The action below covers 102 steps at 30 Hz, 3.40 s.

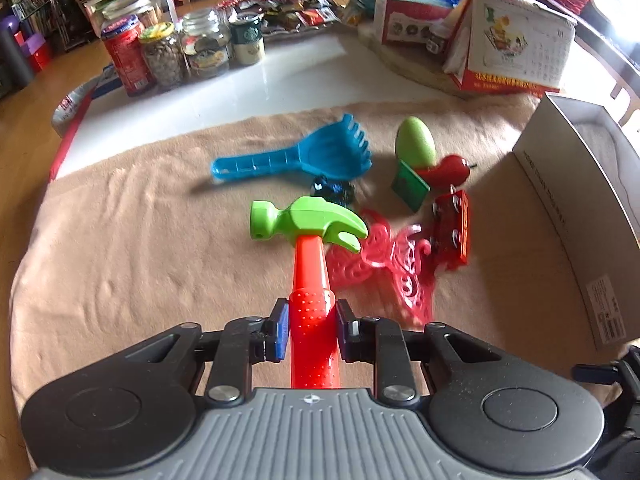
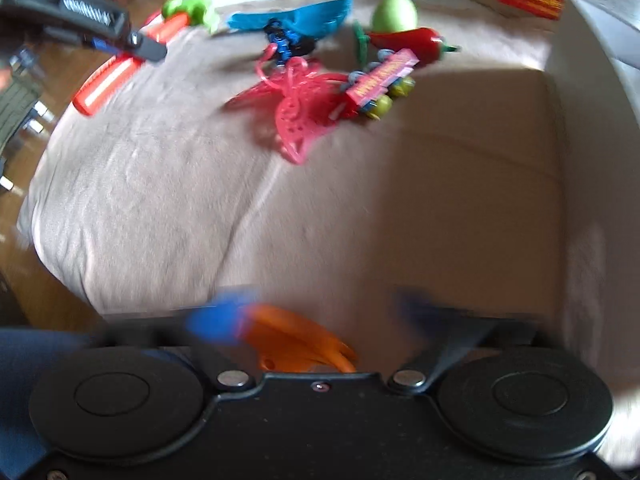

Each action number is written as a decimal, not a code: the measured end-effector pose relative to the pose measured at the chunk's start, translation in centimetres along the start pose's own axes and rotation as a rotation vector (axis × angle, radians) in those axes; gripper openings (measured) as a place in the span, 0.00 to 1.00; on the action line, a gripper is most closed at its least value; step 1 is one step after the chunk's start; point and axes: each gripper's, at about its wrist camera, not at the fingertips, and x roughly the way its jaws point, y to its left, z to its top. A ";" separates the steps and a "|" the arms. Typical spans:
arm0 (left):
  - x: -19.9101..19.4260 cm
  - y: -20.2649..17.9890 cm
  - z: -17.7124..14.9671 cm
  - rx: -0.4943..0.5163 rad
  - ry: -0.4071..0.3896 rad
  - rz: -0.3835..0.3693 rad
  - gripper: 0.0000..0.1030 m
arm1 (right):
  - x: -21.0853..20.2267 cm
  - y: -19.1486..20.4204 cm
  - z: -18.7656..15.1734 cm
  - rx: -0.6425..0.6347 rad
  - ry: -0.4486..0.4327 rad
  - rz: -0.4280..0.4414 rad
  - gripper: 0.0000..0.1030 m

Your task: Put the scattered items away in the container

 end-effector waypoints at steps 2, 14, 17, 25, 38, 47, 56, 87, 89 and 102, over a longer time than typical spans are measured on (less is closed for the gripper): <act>0.4 0.1 -0.4 -0.011 0.002 -0.003 0.24 | -0.5 0.4 -2.1 0.005 -0.009 -0.033 0.95; 1.9 -0.5 -1.3 -0.016 0.028 -0.032 0.24 | 5.5 -0.8 0.7 0.021 -0.061 0.033 0.58; 2.4 -0.3 -0.6 -0.026 0.029 -0.026 0.24 | 5.0 -3.8 4.5 0.170 -0.146 0.085 0.82; 3.7 -0.3 -0.1 -0.038 0.043 -0.036 0.24 | 12.7 -8.4 14.5 0.422 -0.086 0.044 0.82; 3.9 -0.1 -0.1 -0.024 0.053 -0.045 0.24 | 17.0 -5.9 16.0 0.338 -0.010 0.049 0.39; 1.3 -2.4 0.6 0.036 0.012 -0.058 0.24 | 11.5 -5.9 13.6 0.252 -0.104 0.097 0.34; -1.5 -7.0 2.4 0.105 -0.039 -0.095 0.24 | 1.7 -7.3 11.2 0.204 -0.160 0.074 0.34; -3.1 -32.6 13.1 0.316 -0.120 -0.267 0.24 | -11.4 -24.2 8.8 0.462 -0.322 -0.170 0.34; -2.1 -33.4 13.6 0.309 -0.108 -0.266 0.24 | -11.1 -24.8 8.6 0.472 -0.314 -0.180 0.34; 3.6 -36.0 14.5 0.281 -0.036 -0.221 0.24 | -8.5 -27.7 8.2 0.504 -0.262 -0.230 0.34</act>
